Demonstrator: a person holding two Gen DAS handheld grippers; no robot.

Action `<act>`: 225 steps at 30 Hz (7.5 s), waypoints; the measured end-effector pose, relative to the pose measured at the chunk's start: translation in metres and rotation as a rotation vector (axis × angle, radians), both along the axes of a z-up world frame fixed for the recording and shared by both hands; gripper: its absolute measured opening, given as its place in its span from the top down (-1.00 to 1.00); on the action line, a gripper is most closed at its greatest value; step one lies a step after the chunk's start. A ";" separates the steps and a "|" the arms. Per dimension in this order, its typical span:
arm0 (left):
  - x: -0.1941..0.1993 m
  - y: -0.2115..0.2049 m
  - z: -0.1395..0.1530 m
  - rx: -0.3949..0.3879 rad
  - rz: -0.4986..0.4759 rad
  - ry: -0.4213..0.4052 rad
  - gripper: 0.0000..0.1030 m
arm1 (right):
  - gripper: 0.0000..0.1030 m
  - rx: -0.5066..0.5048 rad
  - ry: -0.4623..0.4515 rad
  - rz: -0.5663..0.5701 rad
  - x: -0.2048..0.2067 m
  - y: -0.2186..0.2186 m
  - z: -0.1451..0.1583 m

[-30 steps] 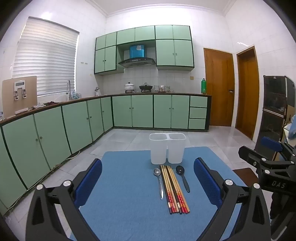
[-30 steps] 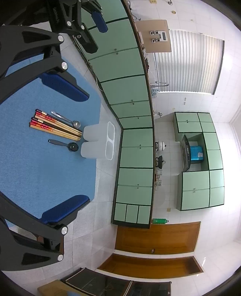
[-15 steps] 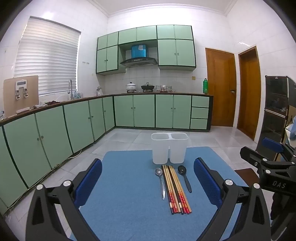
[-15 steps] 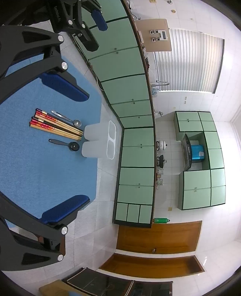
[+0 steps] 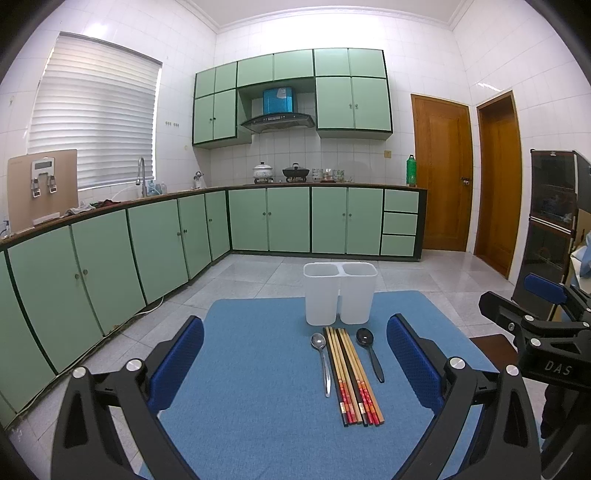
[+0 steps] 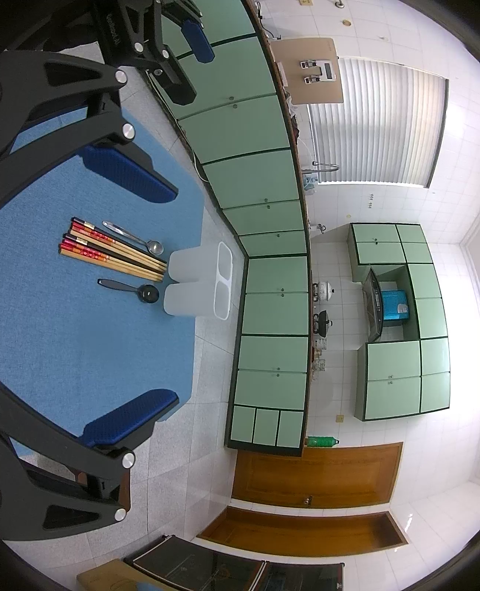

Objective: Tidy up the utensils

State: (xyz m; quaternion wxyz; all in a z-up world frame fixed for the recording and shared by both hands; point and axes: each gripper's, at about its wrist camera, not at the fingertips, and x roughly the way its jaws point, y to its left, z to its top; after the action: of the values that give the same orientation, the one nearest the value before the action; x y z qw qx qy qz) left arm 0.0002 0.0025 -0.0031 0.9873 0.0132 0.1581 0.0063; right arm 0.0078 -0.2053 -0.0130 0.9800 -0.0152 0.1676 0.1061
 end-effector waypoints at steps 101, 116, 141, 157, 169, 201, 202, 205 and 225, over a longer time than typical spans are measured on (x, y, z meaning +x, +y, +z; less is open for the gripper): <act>0.238 0.046 -0.149 0.007 0.089 0.476 -0.87 | -0.27 -0.090 0.571 -0.058 0.272 0.067 -0.170; 0.260 0.002 -0.162 0.020 -0.065 0.535 -0.87 | 0.34 -0.059 0.574 -0.012 0.271 0.040 -0.158; 0.298 0.014 -0.176 0.064 -0.043 0.610 -0.87 | 0.17 -0.196 0.553 -0.057 0.278 0.045 -0.164; 0.332 0.011 -0.182 0.015 -0.082 0.638 -0.32 | 0.35 -0.148 0.653 -0.024 0.299 0.034 -0.167; 0.293 0.039 -0.144 -0.183 -0.220 0.424 0.46 | 0.36 -0.059 0.333 0.045 0.261 0.013 -0.116; 0.330 0.023 -0.007 -0.215 -0.227 -0.079 0.46 | 0.35 0.060 -0.086 -0.020 0.381 0.002 -0.027; 0.336 0.023 -0.016 -0.215 -0.227 -0.056 0.46 | 0.35 0.058 -0.072 -0.017 0.382 0.005 -0.033; 0.345 0.023 -0.035 -0.214 -0.223 0.014 0.46 | 0.34 0.060 -0.032 0.002 0.380 0.007 -0.044; 0.233 0.031 -0.089 -0.173 -0.195 0.263 -0.11 | -0.45 0.044 0.257 0.058 0.219 -0.011 -0.086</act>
State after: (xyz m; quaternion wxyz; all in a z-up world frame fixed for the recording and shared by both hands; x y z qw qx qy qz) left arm 0.2327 0.0334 -0.0920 0.9515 -0.0559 0.2838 -0.1047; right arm 0.2269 -0.2162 -0.0986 0.9471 0.0151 0.2890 0.1390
